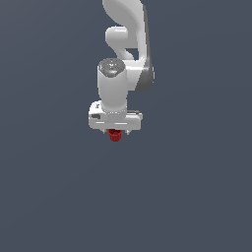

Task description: Pick up the object and move it to a goal position.

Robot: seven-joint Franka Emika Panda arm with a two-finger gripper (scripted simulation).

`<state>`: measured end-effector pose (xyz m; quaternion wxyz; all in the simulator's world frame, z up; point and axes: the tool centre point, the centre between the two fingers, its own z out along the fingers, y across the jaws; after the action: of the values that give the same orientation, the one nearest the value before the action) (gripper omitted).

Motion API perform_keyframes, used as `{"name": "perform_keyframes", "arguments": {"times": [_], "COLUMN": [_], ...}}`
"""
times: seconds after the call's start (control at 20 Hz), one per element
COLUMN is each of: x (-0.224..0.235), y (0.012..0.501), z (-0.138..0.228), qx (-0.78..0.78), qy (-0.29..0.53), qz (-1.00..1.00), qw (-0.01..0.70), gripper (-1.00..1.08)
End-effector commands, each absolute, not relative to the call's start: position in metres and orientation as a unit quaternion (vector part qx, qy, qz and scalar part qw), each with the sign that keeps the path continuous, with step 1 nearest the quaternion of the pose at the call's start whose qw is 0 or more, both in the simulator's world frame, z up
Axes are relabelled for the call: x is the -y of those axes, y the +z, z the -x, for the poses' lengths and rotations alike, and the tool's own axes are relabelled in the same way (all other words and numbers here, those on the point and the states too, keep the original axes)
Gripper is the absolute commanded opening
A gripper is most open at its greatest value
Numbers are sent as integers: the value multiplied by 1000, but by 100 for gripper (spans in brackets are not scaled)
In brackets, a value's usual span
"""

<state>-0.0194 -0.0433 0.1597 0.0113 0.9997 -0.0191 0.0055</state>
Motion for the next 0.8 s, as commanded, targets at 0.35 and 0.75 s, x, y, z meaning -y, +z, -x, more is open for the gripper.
{"name": "perform_keyframes", "arguments": {"times": [0.35, 0.75], "x": [53, 58], "y": [118, 100], "z": [67, 93], "qx": [77, 106], "qy": [2, 0], "qz": [-997, -994], "qw": [3, 0], "gripper": [100, 100]}}
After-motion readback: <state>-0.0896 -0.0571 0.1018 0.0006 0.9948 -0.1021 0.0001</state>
